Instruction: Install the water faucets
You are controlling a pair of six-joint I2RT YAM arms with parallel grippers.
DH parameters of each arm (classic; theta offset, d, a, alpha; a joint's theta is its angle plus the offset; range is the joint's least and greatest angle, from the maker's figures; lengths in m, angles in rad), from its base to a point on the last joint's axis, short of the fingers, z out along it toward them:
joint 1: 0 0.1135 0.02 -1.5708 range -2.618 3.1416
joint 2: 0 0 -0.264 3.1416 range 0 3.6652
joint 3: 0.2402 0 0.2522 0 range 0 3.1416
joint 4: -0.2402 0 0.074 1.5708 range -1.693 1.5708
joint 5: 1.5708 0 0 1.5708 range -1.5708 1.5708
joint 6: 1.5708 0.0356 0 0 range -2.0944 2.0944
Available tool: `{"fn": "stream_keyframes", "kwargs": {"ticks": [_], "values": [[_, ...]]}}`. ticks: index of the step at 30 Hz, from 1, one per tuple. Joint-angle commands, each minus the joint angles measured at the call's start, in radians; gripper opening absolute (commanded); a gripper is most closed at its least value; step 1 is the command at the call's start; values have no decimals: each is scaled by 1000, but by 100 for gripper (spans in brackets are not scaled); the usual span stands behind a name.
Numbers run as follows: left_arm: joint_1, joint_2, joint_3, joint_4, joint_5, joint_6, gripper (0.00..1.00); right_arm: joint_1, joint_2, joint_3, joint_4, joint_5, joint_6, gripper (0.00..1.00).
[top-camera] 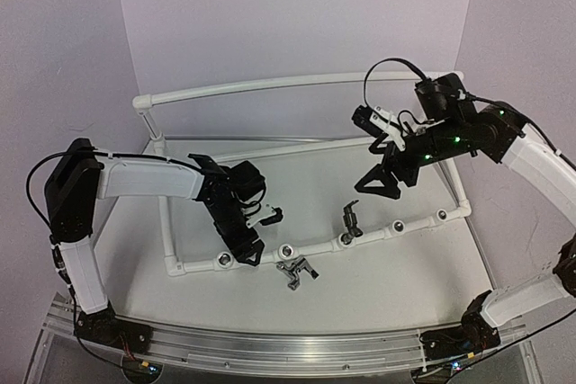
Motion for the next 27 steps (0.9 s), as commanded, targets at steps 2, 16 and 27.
{"fn": "stream_keyframes", "kwargs": {"ticks": [2, 16, 27], "values": [[-18, 22, -2, -101, -81, 55, 77, -2, -1, 58, -63, -14, -365, 98], [34, 116, -49, -165, -310, 79, 54, 41, -4, -32, -106, 99, -1195, 98], [133, 102, -84, -143, -312, 111, 38, 117, 70, -103, -86, 189, -1601, 97]]}}
